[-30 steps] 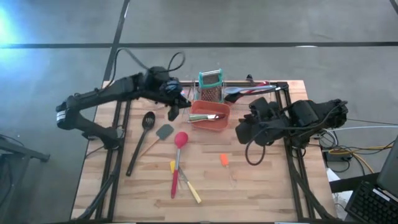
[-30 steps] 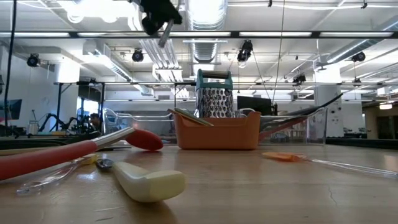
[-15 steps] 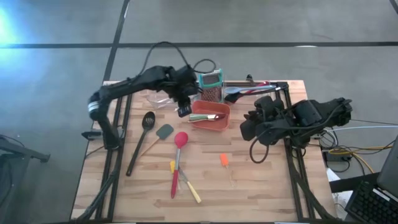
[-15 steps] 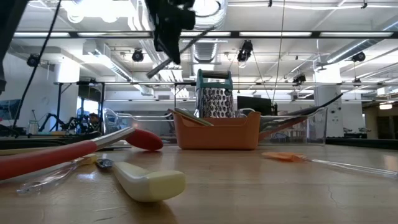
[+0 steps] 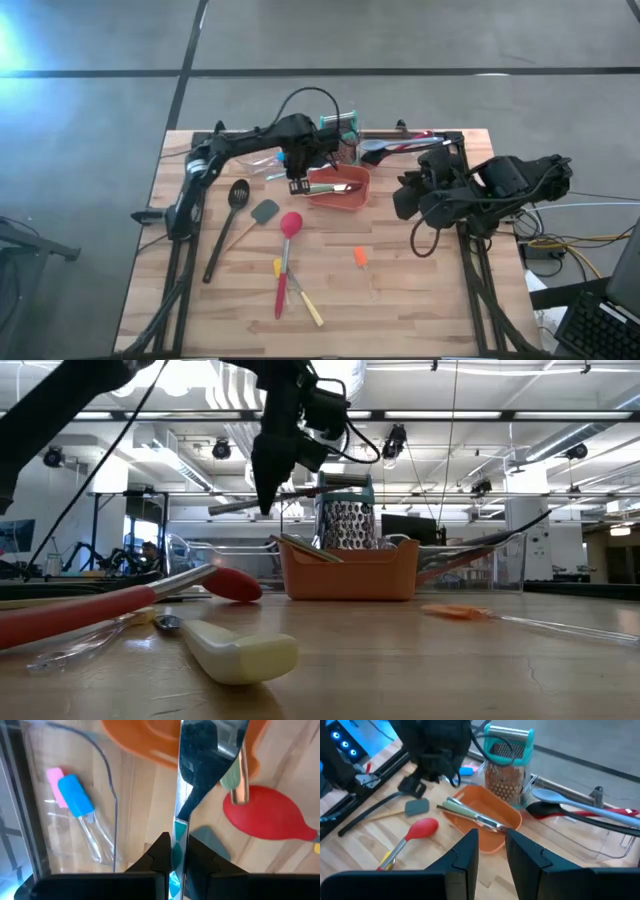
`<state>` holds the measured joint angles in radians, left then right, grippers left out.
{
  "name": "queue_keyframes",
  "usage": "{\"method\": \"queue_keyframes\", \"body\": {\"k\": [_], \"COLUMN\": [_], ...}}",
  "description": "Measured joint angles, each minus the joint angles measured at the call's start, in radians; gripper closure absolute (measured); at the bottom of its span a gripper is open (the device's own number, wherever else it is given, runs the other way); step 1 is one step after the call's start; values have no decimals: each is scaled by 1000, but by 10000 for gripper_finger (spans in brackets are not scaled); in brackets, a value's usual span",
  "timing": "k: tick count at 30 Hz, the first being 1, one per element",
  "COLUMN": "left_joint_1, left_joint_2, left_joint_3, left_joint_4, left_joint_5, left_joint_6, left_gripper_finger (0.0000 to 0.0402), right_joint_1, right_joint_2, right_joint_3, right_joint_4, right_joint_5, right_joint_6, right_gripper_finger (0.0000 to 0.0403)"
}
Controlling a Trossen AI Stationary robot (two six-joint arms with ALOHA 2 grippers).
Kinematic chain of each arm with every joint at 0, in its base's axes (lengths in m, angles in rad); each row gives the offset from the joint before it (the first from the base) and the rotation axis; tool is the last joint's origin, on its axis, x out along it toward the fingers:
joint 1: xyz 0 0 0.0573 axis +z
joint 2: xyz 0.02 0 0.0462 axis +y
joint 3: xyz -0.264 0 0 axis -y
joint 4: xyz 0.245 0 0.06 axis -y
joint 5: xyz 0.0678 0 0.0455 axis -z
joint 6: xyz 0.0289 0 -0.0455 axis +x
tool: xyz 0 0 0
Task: Pick & Place Kitchen Items
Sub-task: Put the white table knife into the orange bin
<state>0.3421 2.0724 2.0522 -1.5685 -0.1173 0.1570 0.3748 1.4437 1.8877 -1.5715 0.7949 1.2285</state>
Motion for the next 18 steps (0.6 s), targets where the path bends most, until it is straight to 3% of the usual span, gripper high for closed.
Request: {"method": "queue_keyframes", "body": {"k": [18], "left_joint_1": [-76], "left_joint_2": [155], "left_joint_3": [172], "left_joint_4": [34], "left_joint_5": [-88], "left_joint_6": [31], "left_gripper_finger": [368], "right_joint_1": [-2], "right_joint_2": [-4], "right_joint_3": [-3], "right_joint_4": [0], "right_joint_5": [91], "right_joint_6": [-62], "right_gripper_finger": [323]}}
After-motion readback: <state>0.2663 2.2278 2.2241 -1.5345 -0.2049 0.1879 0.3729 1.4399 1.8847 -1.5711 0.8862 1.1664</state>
